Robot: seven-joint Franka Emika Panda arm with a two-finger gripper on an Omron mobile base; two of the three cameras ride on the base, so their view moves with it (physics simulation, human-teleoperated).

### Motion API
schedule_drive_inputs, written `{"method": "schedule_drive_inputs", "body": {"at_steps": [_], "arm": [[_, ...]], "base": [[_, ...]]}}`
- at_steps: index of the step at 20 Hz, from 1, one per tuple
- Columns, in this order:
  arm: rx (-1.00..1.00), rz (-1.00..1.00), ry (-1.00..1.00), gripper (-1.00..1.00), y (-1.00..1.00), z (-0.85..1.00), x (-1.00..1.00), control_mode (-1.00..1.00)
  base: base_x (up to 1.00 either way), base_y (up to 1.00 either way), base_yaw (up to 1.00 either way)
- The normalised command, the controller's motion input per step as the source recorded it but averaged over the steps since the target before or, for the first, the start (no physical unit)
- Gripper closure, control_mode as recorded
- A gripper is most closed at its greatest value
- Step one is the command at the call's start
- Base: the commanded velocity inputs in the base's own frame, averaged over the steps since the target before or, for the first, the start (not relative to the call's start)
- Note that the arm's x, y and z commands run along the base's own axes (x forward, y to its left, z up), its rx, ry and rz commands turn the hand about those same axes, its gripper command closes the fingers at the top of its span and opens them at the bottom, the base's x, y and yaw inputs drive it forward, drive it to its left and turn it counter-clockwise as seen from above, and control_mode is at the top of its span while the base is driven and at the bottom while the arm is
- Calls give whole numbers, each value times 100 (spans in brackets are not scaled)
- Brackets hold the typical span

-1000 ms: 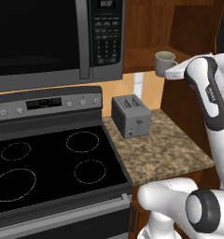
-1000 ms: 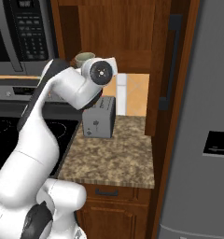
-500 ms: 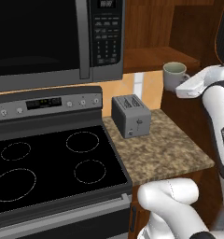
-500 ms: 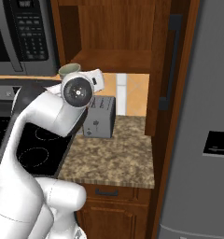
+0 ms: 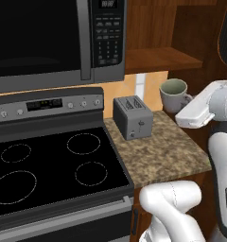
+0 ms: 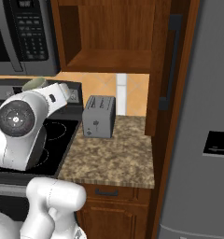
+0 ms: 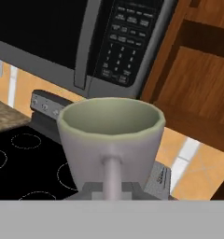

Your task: Gather all objects into one cabinet and sort the glasses and bowls to opposite sides.

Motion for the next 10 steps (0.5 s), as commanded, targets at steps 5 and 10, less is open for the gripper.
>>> {"method": "schedule_drive_inputs", "body": {"at_steps": [5, 10], "arm": [[-4, 2, 12, 100, 27, -21, -72, -100], [-1, 0, 31, 100, 18, -19, -39, -100]], "base": [[0, 0, 0], [0, 0, 0]]}}
